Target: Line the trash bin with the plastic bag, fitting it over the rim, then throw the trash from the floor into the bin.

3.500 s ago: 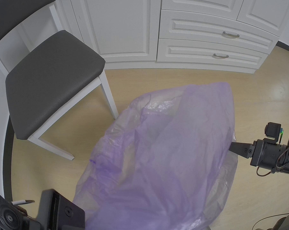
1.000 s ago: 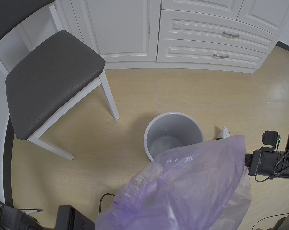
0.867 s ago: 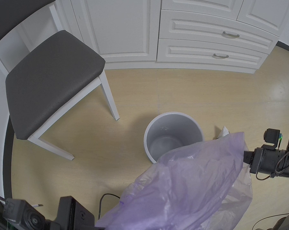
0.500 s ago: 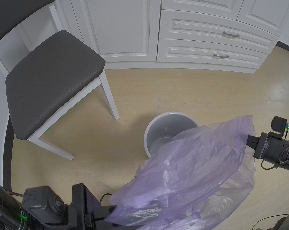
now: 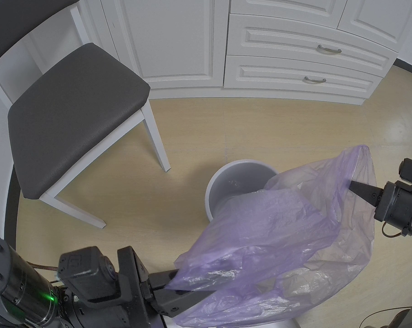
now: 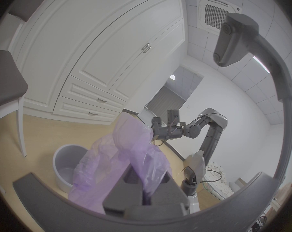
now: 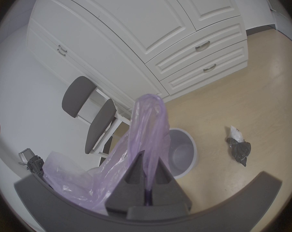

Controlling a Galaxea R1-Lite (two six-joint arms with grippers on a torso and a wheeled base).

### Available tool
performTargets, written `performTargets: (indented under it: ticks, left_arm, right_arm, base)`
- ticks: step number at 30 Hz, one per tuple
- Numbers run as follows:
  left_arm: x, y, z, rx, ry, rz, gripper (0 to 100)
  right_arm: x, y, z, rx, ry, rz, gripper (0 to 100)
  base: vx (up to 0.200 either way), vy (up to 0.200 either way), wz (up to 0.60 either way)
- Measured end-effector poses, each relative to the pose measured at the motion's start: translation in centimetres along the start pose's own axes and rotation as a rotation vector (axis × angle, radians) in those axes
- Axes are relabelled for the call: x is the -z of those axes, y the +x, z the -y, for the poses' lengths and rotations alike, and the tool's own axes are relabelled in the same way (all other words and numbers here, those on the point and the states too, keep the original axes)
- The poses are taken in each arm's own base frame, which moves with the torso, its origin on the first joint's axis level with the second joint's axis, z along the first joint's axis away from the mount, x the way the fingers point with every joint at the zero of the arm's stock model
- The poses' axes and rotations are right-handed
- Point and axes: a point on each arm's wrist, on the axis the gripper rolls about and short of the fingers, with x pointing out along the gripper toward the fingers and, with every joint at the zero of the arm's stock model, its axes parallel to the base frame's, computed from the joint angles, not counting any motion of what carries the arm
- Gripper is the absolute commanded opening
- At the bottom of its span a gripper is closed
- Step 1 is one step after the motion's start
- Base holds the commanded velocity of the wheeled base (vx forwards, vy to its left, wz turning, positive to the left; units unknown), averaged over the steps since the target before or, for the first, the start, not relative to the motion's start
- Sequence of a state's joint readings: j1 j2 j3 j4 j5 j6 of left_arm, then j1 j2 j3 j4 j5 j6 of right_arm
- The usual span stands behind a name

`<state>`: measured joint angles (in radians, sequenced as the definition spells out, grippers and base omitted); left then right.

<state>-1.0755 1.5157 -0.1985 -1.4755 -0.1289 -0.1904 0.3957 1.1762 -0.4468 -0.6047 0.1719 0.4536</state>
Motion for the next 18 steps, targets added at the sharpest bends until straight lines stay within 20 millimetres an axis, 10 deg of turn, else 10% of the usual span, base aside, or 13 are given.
performTargets:
  ticks: [18]
  left_arm:
    - [-1.0, 2.2, -1.2, -0.208, 0.003, -0.029, 0]
  right_arm:
    - [-1.7, -2.9, -1.6, 0.009, -0.053, -0.040, 0]
  base:
    - [0.000, 0.000, 0.00]
